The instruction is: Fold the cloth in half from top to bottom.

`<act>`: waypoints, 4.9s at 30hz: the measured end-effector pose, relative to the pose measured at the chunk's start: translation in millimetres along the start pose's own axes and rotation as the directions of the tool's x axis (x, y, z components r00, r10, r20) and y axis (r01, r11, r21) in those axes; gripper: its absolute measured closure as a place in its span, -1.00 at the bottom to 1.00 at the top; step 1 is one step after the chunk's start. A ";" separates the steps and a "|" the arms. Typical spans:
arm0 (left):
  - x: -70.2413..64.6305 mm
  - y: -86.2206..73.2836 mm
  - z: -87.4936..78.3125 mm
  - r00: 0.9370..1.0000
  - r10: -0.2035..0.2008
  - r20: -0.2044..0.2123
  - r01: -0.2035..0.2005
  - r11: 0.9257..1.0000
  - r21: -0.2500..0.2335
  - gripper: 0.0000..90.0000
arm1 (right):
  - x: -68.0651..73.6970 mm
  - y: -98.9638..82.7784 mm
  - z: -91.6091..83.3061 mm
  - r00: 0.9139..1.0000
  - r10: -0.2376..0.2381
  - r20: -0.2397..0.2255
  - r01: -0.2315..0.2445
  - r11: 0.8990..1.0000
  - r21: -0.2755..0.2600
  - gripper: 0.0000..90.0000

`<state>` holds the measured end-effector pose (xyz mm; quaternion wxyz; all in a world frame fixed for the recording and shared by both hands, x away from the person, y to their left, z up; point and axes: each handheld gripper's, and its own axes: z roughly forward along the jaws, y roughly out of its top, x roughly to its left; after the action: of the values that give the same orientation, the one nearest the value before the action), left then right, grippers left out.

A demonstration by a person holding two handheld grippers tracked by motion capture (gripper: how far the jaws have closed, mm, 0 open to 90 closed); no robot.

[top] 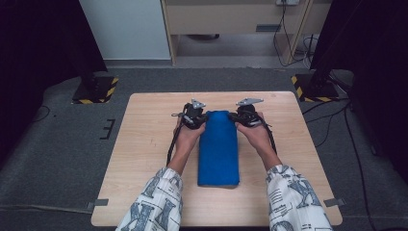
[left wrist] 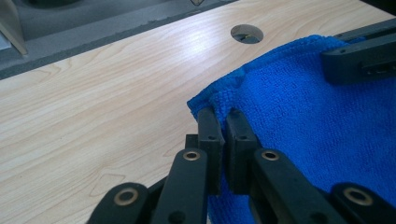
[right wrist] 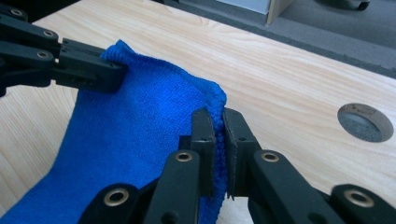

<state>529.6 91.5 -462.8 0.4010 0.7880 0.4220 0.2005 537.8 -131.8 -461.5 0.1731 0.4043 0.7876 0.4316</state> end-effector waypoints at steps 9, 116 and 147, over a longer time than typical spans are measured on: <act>1.3 3.4 -12.8 1.000 -0.001 0.003 0.001 1.000 -0.016 0.92 | 6.0 3.3 -5.1 1.000 -0.016 -0.006 0.015 1.000 -0.015 0.88; 24.5 -104.2 -98.1 0.991 -0.130 0.019 0.130 0.992 -0.006 -0.79 | 64.9 -56.5 -78.2 0.973 -0.118 -0.197 0.098 0.989 -0.107 0.88; -2.6 -106.3 -79.9 0.997 -0.066 0.042 0.063 0.996 0.057 -0.80 | 76.9 -106.7 -85.3 0.958 -0.140 -0.251 0.136 0.990 -0.033 0.84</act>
<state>422.2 160.6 -500.2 0.3945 0.7889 0.4437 0.1585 385.6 -149.5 -494.7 0.1042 0.2888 0.8261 0.4725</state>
